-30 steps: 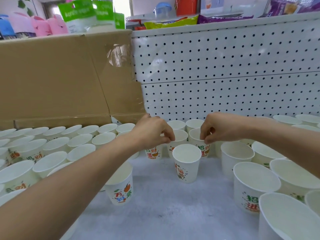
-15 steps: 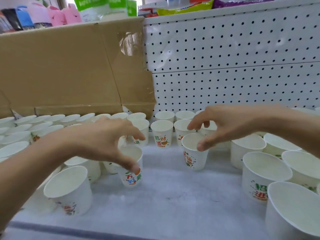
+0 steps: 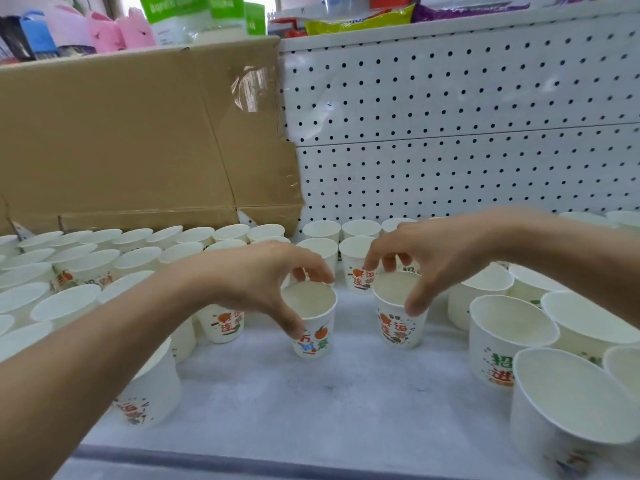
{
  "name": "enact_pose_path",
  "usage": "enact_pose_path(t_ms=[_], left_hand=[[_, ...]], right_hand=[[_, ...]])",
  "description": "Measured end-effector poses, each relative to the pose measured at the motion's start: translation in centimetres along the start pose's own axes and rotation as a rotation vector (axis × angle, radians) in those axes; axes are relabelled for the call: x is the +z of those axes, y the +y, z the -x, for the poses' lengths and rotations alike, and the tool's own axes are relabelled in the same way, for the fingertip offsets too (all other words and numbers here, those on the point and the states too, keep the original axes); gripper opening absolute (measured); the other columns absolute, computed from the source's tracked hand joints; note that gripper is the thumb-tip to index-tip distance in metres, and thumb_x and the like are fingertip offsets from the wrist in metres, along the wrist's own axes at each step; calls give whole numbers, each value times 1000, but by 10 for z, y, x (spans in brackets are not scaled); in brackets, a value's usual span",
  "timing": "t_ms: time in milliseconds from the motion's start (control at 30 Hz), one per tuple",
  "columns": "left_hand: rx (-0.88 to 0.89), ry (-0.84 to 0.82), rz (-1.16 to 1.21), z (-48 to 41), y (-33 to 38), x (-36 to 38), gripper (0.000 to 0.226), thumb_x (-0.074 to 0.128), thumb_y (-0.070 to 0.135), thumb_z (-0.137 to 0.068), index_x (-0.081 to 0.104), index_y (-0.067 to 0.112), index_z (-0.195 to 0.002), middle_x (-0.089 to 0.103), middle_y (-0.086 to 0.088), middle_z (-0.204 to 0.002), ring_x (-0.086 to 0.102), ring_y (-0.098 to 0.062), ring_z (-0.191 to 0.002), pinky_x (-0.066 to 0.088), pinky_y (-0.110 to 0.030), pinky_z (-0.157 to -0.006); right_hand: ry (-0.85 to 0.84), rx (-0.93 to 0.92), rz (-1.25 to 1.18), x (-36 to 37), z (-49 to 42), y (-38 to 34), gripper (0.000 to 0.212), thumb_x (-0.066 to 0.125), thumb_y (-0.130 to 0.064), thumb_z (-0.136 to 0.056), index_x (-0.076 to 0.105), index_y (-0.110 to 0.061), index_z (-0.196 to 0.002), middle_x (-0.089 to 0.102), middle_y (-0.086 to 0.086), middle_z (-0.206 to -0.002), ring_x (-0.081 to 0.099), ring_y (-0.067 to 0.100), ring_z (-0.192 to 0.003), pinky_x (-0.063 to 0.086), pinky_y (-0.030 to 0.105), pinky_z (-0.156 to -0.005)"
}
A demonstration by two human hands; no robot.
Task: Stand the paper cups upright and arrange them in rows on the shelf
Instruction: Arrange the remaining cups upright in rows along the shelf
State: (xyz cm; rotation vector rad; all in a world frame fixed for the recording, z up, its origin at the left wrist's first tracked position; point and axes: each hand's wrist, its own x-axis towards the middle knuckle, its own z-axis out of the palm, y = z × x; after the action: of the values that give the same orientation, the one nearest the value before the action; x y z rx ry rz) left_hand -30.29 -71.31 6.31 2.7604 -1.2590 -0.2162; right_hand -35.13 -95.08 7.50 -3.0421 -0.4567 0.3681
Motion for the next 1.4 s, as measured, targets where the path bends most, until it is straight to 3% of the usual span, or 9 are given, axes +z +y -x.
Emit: enact_pose_path(t_ms=[100,233,333,433,633,933,1200,1400], left_hand=[[62,8,67,-22,15,3,70,86,30,-67,51,43,-125,48,36,-102,47,11,-99,37,-4,-78],[102,25,108,-39,25,7,73,85,28,-68,48,39,-131,49,33,-110,47,5,-108,41,-22,-92],[49,109,141,-38,24,11,76,84,47,-65,46,40,-130,49,30,-110,49,2,-108,43,-24,-92],[-50,213,118,-38,23,18,73,74,69,-60,51,37,-121,56,21,-108,54,1,-97,50,-31,-87],[-101,256,170,-46,24,28,58,75,65,-65,56,34,-111,59,18,-101,55,3,-86,47,-21,-69],[-155,316,195,-52,31,32,60,78,60,-65,57,31,-114,61,13,-105,58,-6,-91,51,-31,-81],[-205,378,215,-53,37,34,59,78,58,-66,60,29,-113,62,12,-105,56,-3,-86,49,-26,-76],[-228,499,256,-32,47,41,63,67,64,-73,55,33,-126,58,16,-124,53,-4,-108,47,-30,-88]], right_hand=[[-27,24,0,-1,8,6,76,81,-31,-72,39,-41,-135,46,-19,-112,47,8,-107,41,24,-85],[1,47,-37,1,14,11,79,81,-35,-73,36,-41,-137,44,-21,-114,43,8,-111,39,26,-91],[90,108,-18,5,19,14,78,75,-59,-69,36,-43,-135,45,-19,-114,44,7,-108,42,32,-96],[149,156,49,9,20,16,79,68,-70,-67,36,-41,-133,49,-16,-110,45,9,-104,43,33,-91],[169,155,22,12,17,16,71,69,-64,-72,40,-38,-131,54,-16,-109,52,11,-99,44,31,-83],[259,186,48,17,15,19,68,70,-61,-72,44,-32,-128,56,-14,-112,51,14,-101,43,32,-88],[298,173,34,21,15,23,64,69,-62,-72,48,-30,-124,60,-12,-113,53,12,-96,45,35,-90],[369,99,91,19,25,15,58,58,-63,-81,46,-34,-130,51,-12,-129,42,9,-105,33,30,-86]])
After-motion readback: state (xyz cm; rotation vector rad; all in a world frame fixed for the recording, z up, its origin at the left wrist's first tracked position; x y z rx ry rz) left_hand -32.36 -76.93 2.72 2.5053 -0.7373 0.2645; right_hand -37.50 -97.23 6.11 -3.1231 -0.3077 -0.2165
